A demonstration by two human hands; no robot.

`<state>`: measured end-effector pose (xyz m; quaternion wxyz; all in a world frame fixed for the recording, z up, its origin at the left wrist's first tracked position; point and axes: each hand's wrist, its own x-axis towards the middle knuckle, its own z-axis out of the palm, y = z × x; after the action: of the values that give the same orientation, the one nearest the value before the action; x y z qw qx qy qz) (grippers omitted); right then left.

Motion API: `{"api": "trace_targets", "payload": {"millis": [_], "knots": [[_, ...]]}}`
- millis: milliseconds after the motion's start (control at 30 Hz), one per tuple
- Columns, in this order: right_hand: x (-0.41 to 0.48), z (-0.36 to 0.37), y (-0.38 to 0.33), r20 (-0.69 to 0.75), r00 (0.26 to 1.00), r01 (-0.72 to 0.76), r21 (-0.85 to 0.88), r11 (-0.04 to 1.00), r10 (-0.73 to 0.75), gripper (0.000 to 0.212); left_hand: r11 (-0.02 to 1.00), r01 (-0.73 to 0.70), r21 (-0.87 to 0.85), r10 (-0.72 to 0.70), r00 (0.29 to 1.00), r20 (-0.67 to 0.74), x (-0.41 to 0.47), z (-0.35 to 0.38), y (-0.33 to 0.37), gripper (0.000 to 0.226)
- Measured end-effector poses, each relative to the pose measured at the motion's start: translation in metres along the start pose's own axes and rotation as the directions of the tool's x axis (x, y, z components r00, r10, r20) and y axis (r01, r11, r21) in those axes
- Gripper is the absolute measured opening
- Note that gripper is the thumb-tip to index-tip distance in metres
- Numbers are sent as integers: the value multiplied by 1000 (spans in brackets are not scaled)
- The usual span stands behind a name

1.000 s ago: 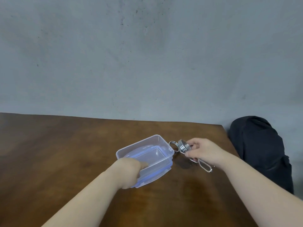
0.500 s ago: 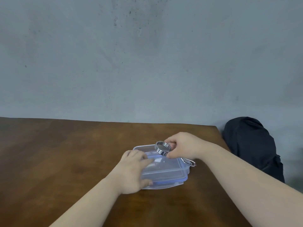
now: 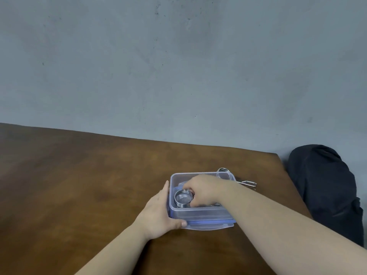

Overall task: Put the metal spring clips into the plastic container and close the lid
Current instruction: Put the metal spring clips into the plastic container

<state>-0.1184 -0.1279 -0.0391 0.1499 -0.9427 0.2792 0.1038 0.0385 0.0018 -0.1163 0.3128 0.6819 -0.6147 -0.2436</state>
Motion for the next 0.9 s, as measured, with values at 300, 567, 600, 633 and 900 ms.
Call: {"api": "trace_targets", "payload": {"millis": [300,567,600,633,900], "knots": [[3,9,6,-102,994,32,42,999,-27,22,996,-65,57,66,998,-20,2,1,0,111],[-28,-46,87,-465,798,-175,429,886,383,20,996,-46,82,46,999,5,16,-3,2,110],[-29,-45,104,-424,796,-242,430,870,431,23,996,-34,79,34,999,1,16,-4,1,113],[-29,-42,119,-374,807,-294,417,860,457,28,997,-25,76,25,1000,-1,16,-4,0,115],[-15,-22,150,-159,918,-322,243,915,365,70,994,-60,88,59,998,19,13,-7,0,119]]}}
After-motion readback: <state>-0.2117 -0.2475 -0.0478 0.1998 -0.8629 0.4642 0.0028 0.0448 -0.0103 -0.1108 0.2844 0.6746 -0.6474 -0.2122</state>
